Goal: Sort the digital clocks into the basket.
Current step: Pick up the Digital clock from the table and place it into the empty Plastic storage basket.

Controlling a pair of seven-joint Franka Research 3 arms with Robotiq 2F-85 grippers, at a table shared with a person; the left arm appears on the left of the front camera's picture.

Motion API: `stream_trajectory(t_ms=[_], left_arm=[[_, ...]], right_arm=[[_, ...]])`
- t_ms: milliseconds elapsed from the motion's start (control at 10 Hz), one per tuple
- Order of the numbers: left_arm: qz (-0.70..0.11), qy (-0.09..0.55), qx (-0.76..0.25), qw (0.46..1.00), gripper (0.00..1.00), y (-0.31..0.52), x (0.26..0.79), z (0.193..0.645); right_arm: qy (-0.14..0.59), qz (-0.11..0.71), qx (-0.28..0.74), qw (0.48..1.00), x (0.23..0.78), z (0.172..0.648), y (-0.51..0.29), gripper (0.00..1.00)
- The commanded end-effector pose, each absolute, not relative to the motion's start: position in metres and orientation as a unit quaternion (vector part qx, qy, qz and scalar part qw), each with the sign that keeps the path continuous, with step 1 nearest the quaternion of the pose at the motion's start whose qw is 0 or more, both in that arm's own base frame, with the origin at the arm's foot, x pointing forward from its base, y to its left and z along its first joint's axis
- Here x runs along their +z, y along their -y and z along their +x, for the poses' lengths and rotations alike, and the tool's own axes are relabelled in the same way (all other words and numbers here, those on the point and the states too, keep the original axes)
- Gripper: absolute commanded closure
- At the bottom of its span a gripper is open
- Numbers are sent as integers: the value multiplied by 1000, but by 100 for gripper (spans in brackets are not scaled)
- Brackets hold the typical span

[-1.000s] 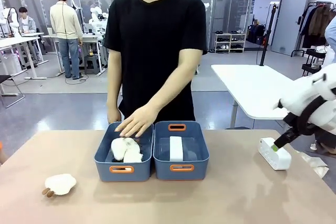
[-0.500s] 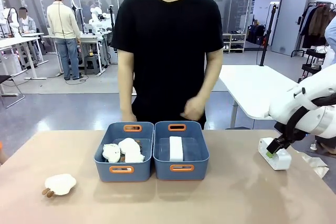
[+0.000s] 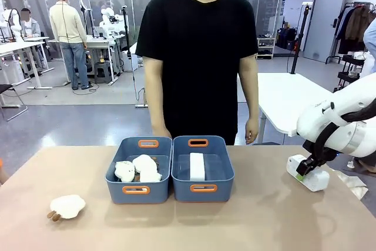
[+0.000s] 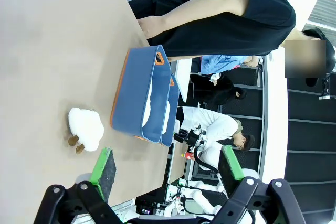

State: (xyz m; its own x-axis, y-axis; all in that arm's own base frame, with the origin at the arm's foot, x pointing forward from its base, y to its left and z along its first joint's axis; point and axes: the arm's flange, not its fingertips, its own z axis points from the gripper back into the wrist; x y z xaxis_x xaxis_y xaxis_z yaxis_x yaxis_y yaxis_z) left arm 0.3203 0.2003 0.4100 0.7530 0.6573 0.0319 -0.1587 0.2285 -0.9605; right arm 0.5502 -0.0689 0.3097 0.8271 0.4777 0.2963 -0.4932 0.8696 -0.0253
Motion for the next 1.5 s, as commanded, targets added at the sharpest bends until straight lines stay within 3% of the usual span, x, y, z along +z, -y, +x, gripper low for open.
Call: stream_trajectory(t_ms=[0,100,400,600,700,900,1400], left_arm=[[-569,226,269,743,0,-201,410,321],[-569,226,269,743,0,-201,410,321],[-569,226,269,743,0,-201,410,321],[-569,226,269,743,0,-201,410,321],[-569,226,269,743,0,-201,410,321],[-569,226,269,743,0,-201,410,321],[-569,226,269,743,0,-201,410,321]], right_arm=[[143,21,238,961,308,560,70,75],[142,24,234,961,308,560,71,100],[158,61,245,955,334,550,74,100],[185,120,277,935,385,535,71,100],[190,168,311,916,413,526,58,100],[193,177,352,899,449,523,-4,100],[174,198,246,933,436,532,-152,100]])
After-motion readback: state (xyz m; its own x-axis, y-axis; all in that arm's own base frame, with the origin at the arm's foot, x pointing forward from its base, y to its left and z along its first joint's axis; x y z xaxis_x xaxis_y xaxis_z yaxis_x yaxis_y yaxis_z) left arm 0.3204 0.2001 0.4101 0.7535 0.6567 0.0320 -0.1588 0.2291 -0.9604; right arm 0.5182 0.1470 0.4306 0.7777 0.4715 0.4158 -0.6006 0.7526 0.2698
